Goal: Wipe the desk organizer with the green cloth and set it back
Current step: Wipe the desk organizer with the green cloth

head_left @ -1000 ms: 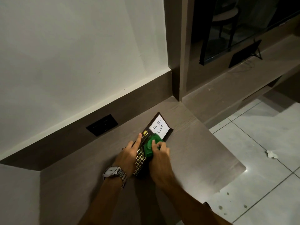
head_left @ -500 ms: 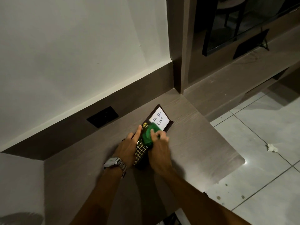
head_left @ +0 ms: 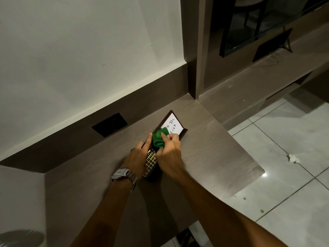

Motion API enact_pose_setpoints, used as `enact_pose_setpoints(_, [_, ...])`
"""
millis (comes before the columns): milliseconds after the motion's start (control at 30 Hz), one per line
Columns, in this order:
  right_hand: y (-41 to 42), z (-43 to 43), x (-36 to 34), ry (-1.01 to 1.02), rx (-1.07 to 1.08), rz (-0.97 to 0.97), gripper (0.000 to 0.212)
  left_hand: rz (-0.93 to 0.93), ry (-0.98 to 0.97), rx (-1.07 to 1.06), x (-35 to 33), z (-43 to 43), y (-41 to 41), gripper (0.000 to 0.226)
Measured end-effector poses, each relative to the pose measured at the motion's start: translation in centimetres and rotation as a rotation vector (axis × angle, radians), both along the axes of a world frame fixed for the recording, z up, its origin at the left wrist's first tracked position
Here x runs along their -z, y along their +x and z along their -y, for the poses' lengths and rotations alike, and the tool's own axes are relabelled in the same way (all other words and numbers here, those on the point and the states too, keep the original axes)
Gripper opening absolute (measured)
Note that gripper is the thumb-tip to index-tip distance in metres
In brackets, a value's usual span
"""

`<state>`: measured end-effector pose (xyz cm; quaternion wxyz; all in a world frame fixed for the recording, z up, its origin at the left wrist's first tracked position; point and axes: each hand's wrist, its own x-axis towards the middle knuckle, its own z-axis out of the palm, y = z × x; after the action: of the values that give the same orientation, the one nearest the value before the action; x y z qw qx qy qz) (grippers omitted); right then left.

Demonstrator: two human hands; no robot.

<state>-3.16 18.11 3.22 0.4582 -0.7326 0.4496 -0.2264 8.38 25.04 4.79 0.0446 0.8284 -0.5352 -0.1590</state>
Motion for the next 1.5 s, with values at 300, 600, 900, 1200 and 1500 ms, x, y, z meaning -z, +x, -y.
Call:
enact_pose_setpoints(300, [-0.4, 0.4, 0.7, 0.078, 0.011, -0.009, 0.045, -0.010, -0.007, 0.014, 0.0, 0.0, -0.1, 0.102])
enact_pose_setpoints(600, [-0.8, 0.8, 0.9, 0.401, -0.030, -0.236, 0.034, -0.015, -0.028, 0.073, -0.4, -0.4, -0.1, 0.106])
enact_pose_setpoints(900, [-1.0, 2.1, 0.5, 0.327, 0.018, -0.132, 0.038, -0.024, 0.024, 0.025, -0.7, 0.0, -0.3, 0.109])
enact_pose_setpoints(1200, [-1.7, 5.3, 0.1, 0.258, 0.060, -0.191, 0.022, -0.010, 0.018, 0.045, -0.7, -0.2, -0.3, 0.112])
enact_pose_setpoints(1500, [-2.9, 3.8, 0.0, 0.550, -0.192, -0.228, 0.010, 0.023, -0.029, 0.070, -0.9, -0.2, -0.6, 0.102])
